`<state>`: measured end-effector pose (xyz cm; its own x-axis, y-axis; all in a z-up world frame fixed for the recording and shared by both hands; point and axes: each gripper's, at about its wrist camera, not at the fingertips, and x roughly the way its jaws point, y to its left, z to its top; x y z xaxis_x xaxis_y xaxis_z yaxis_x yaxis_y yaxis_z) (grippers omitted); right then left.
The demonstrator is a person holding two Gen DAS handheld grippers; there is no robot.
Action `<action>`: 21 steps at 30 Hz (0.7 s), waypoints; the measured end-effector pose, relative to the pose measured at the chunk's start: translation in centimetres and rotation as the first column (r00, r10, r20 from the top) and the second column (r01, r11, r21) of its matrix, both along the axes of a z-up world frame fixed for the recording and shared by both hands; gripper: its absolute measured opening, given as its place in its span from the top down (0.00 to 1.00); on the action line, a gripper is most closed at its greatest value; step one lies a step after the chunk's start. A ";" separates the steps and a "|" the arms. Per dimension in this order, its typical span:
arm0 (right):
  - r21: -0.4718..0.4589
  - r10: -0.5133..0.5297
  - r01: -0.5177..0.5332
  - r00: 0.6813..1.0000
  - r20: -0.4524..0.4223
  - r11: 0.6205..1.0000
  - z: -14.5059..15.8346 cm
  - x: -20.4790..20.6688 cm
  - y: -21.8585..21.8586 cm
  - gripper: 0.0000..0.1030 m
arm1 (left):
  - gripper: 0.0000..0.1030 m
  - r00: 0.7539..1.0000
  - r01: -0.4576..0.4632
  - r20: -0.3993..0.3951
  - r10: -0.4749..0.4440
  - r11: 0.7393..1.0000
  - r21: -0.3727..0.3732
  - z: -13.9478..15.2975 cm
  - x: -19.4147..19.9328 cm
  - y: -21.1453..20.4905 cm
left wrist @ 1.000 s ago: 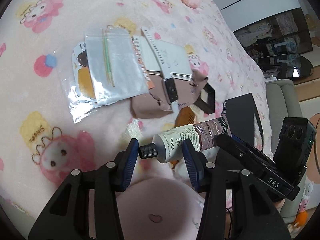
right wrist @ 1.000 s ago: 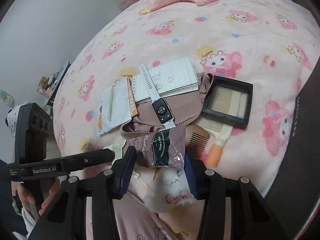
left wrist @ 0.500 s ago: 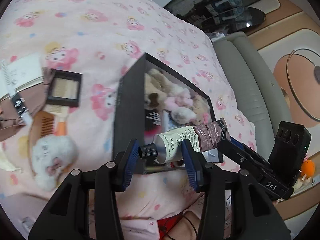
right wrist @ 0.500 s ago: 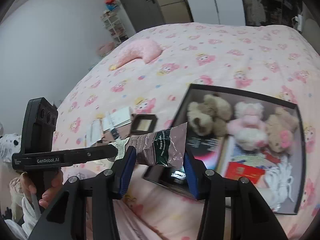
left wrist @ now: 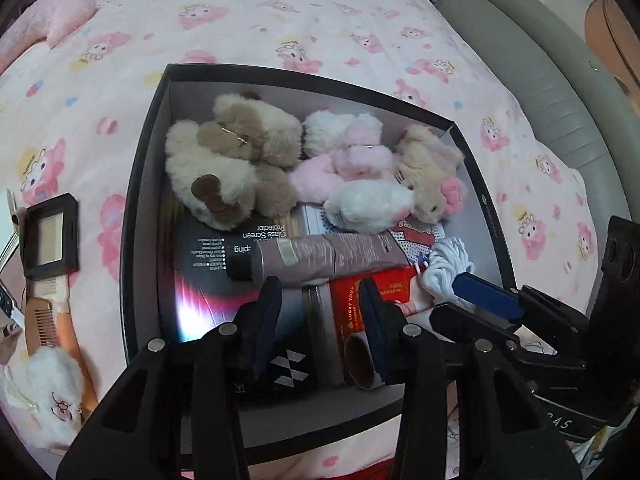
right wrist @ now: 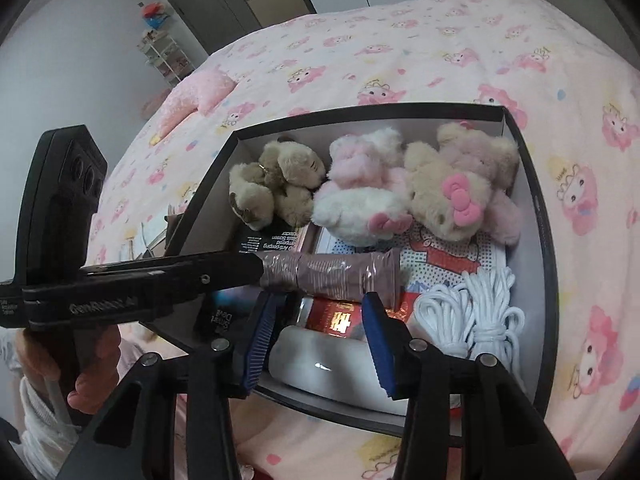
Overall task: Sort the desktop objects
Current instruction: 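Carry the hand cream tube into the black box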
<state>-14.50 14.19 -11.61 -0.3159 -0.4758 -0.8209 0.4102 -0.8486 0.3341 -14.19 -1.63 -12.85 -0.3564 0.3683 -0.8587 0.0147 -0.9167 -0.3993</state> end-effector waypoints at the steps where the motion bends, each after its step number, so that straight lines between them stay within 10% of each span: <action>1: 0.013 -0.011 0.011 1.000 -0.003 1.000 0.0 -0.1 0.3 0.59 | 0.62 1.000 -0.025 -0.003 0.025 1.000 0.017 0.1 0.0 -0.6; 17: 0.130 -0.120 0.102 0.984 0.134 0.986 -4.1 -7.2 0.2 0.59 | 0.65 0.997 -0.032 0.059 0.047 0.974 -0.225 -1.9 -4.9 1.4; 21: 0.118 -0.116 0.099 0.982 0.147 0.988 -4.2 -6.6 0.5 0.59 | 0.64 0.994 0.059 0.097 -0.046 0.989 -0.137 -1.9 -4.0 2.3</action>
